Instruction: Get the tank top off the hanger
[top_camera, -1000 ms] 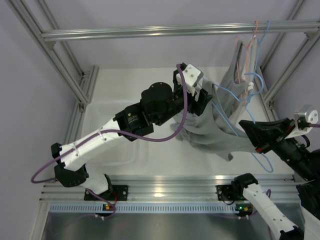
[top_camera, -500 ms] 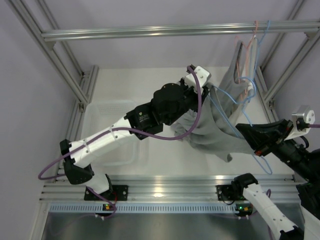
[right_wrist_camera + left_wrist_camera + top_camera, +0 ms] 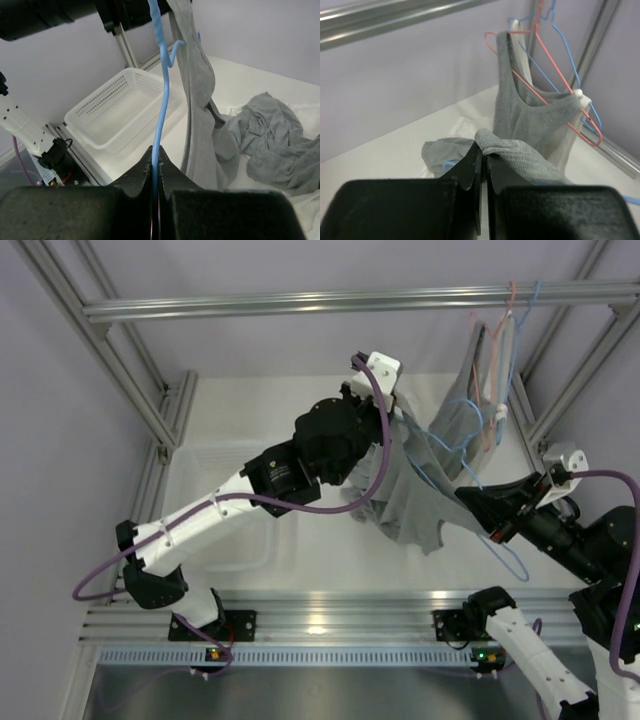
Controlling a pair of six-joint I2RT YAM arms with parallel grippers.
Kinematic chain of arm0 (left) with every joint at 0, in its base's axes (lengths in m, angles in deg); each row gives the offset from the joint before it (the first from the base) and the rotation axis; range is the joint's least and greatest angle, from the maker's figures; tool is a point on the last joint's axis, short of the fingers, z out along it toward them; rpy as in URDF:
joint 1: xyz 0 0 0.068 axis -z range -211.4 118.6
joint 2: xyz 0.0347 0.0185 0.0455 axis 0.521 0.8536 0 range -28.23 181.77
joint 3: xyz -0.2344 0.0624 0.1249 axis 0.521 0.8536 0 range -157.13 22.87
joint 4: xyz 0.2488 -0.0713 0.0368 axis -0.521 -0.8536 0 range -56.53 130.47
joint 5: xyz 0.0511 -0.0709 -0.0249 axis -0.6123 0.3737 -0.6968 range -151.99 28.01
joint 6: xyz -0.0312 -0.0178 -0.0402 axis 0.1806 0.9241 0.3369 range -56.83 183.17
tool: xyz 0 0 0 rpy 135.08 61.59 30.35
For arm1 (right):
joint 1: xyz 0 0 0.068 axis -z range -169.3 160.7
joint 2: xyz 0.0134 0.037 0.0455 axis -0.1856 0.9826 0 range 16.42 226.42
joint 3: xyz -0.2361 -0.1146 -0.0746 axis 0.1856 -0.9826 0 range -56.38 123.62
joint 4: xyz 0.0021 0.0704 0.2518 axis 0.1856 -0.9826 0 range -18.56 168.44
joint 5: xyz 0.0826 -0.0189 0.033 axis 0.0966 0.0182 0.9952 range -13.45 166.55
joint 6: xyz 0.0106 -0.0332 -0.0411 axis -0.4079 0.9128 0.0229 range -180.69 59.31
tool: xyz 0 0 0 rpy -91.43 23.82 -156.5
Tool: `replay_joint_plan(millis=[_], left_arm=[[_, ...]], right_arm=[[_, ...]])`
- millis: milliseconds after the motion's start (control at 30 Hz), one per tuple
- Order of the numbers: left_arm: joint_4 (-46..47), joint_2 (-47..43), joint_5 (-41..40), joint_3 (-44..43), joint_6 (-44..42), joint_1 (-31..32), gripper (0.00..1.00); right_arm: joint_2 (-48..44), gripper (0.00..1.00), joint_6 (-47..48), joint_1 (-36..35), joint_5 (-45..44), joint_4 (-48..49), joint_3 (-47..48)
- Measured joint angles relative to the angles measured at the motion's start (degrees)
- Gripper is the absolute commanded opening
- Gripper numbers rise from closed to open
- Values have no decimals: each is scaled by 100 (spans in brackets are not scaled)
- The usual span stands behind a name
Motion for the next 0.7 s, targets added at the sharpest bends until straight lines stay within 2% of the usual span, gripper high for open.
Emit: replay_joint_plan(millis=[167,400,533,700], left_arm=[[-13,0,-629,-428,44,-173,0],[-457,90,-614,-1099,442,-802,0],[-780,280,-195,-1449,597,-905,0],[-1056,476,811,-1552,824,-942,0]], right_arm=[[-208,0,109,7,39,11,-55],[-715,0,197,11,153,173,-52],[-933,0,190,15,531,472,-52],[-1025,0,83,17,621,767,-57]])
